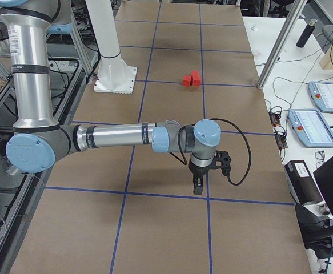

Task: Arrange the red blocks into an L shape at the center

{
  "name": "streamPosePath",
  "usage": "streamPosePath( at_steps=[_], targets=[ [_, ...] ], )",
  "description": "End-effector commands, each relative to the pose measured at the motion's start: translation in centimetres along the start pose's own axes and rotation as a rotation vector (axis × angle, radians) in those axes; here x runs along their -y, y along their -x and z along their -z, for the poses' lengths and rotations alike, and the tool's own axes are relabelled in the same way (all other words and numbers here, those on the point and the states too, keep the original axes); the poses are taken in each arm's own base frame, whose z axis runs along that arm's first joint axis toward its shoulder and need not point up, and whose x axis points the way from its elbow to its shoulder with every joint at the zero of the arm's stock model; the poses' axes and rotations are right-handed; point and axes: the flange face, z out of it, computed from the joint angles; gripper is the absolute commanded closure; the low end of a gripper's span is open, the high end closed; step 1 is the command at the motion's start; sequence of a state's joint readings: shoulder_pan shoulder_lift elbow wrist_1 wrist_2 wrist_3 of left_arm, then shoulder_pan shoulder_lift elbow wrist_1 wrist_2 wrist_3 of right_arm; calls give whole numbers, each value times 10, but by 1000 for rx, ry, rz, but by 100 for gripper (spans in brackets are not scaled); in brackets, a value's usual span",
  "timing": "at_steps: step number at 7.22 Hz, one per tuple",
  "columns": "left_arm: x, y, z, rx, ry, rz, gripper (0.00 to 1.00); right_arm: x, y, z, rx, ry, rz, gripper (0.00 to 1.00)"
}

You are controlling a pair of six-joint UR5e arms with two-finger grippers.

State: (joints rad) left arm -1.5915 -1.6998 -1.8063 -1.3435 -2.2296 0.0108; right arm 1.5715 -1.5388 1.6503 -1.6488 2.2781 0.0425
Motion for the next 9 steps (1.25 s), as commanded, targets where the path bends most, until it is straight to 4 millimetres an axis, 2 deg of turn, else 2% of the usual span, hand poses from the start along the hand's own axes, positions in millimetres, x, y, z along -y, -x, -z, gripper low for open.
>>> streamPosePath(
  at_steps=[1,2,3,4,5,6,9],
  targets=[
    [-8,6,-9,-31,10,2,0,-18,-29,14,64,-24,-72,1],
    [-7,14,-21,-27,33,12,0,-30,-40,11,89,-21,-99,1],
    [-21,29,-41,-32,61,35,0,-33,-45,12,91,-23,-112,1],
    [-46,50,-69,-32,45,28,0,-40,-52,7,91,-17,-124,1],
    [-63,65,-88,-36,30,66,0,-49,-58,8,96,-22,-125,1],
    [-63,60,-83,-35,17,151,0,-62,-65,-2,94,-3,-144,1],
    [-65,59,-82,-34,10,147,0,-68,-65,-3,94,-1,-156,1]
  ],
)
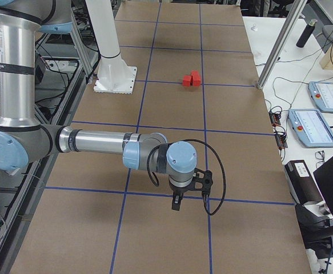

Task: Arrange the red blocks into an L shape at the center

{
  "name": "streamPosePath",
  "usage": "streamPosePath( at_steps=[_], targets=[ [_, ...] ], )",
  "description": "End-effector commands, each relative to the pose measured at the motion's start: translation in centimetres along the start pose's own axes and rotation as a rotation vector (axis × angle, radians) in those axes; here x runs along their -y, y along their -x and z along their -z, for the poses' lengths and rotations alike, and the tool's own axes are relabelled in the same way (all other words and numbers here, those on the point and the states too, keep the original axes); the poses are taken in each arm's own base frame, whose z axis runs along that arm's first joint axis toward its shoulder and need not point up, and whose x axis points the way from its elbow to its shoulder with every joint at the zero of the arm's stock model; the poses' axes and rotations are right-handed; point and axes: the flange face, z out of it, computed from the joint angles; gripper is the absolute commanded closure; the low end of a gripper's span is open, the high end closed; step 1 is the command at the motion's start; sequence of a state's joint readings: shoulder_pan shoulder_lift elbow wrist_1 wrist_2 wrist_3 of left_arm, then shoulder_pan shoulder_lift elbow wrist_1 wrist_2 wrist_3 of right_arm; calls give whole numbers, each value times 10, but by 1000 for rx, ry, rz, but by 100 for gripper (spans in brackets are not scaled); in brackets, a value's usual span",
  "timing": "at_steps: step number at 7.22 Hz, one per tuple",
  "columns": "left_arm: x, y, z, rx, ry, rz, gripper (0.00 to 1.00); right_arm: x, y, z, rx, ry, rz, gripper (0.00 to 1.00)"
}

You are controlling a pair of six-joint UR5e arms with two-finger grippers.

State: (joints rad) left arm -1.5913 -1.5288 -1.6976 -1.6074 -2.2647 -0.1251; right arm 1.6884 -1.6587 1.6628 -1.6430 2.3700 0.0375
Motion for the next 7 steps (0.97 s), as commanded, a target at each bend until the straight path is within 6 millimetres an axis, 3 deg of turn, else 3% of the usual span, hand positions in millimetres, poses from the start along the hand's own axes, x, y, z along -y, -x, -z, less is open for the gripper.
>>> streamPosePath(
  at_steps=[1,7],
  targets=[
    [-1,-1,1,-1,-11,-2,0,-2,-1,-1,0,1,-6,1],
    [2,-3,2,-1,-13,-6,0,-14,-9,-8,-1,17,-24,1]
  ],
)
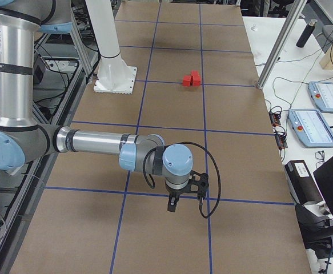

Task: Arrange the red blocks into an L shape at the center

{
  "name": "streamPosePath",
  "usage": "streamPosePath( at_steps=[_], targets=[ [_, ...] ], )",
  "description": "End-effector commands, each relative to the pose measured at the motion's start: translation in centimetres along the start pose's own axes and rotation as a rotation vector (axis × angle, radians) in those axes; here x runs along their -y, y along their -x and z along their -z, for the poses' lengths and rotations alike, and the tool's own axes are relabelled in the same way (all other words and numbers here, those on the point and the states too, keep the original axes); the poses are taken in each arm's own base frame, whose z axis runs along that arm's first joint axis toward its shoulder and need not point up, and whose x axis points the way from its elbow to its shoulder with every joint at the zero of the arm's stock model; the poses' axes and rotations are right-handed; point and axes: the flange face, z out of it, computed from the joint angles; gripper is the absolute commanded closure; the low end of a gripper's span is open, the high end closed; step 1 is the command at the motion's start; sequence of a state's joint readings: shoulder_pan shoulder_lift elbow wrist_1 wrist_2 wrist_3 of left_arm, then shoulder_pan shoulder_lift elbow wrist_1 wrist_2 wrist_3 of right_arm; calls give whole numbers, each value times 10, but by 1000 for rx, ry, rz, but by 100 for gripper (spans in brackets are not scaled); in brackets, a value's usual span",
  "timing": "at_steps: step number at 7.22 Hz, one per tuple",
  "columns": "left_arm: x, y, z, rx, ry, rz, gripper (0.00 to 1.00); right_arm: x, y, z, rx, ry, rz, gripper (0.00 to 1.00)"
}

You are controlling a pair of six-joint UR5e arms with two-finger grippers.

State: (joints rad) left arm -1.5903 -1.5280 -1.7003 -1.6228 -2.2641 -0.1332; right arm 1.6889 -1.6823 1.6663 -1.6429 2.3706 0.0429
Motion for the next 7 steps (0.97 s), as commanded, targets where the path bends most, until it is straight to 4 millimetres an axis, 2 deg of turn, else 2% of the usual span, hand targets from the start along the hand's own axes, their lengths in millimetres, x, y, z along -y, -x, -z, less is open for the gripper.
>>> streamPosePath(
  at_steps=[1,2,3,4,6,7],
  targets=[
    [2,-1,1,1,-1,-4,0,-1,9,8,-4,-18,8,1],
    [2,-1,1,1,-2,-2,0,5,40,21,-1,-44,-24,1],
    [2,-1,1,1,-1,-5,0,6,73,24,1,-57,-50,1],
    [2,-1,0,1,0,-4,0,3,73,20,2,-52,-52,1],
    [2,-1,0,1,-1,-7,0,3,87,3,2,-33,-8,1],
    [2,-1,0,1,-1,-7,0,3,87,3,3,-33,-5,1]
  ],
)
